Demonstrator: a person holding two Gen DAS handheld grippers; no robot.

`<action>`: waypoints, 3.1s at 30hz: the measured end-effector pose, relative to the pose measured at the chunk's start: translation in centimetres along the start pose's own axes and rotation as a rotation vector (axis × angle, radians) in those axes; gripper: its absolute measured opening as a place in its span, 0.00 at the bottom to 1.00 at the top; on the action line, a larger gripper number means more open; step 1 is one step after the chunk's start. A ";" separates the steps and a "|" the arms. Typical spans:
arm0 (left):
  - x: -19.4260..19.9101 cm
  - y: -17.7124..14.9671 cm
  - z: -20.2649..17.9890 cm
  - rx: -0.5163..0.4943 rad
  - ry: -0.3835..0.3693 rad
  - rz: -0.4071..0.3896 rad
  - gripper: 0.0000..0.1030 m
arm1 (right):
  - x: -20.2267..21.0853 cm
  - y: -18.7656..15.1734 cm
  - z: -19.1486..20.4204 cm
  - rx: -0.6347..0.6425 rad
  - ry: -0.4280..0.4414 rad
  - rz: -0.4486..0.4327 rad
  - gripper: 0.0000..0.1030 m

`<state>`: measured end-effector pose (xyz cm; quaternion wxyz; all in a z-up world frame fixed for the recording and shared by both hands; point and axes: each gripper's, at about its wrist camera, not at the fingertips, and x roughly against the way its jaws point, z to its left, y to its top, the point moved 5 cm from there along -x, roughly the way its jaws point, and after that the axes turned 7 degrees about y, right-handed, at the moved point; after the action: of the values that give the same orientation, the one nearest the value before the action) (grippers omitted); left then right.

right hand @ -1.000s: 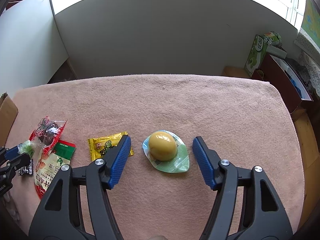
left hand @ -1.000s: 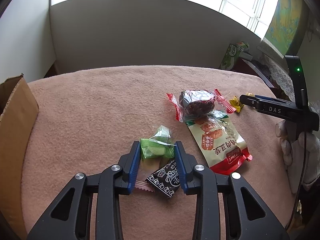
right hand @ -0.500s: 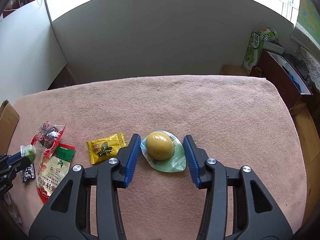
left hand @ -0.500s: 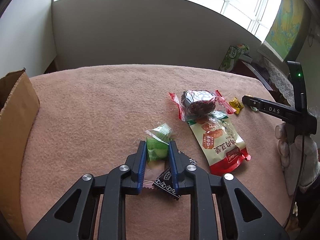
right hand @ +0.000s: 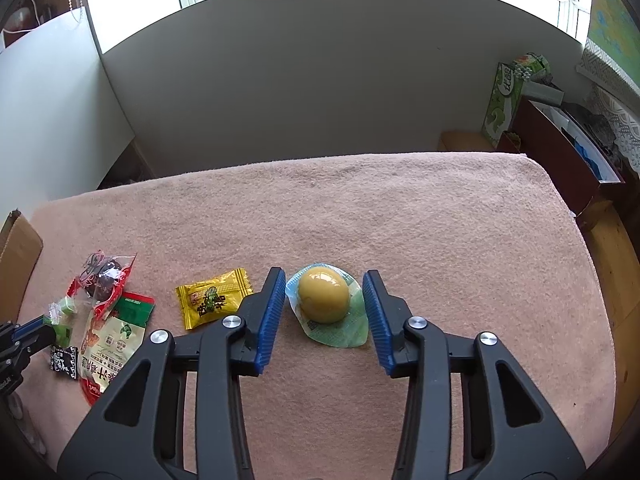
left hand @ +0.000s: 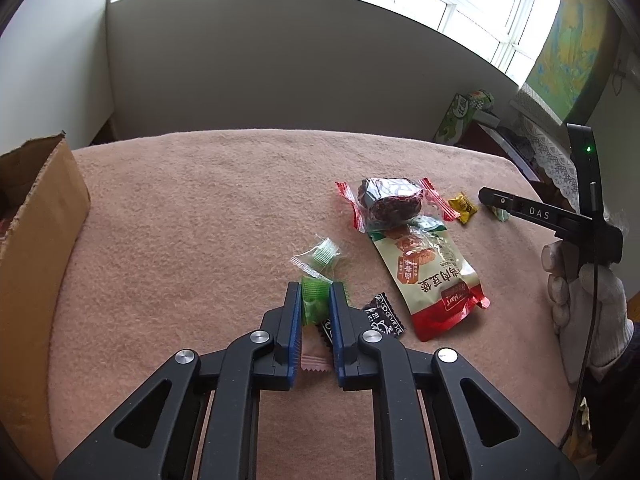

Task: Organize snacks
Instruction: 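Lift the green candy with the left tool while the right tool lifts the egg, then hold the green candy in the left tool while the right tool holds the egg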

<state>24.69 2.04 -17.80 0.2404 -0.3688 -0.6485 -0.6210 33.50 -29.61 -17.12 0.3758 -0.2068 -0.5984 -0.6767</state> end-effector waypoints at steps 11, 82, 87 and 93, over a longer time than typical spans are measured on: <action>1.5 -0.8 0.5 0.017 0.003 -0.031 0.07 | 0.5 0.0 0.0 -0.015 0.004 -0.013 0.35; 4.0 -5.2 4.4 0.068 0.088 -0.027 0.16 | 5.6 -2.5 10.1 0.114 0.135 -0.034 0.35; 4.3 -4.9 4.5 0.083 0.057 -0.036 0.07 | 5.6 -2.7 10.3 0.115 0.136 -0.030 0.35; 5.2 -4.5 5.0 0.122 0.031 -0.049 0.04 | 6.0 -2.6 10.8 0.119 0.144 -0.037 0.35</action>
<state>18.76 8.05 -17.19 0.2572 -0.3278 -0.6900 -0.5918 25.95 -20.76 -12.28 0.4169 -0.1238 -0.6127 -0.6599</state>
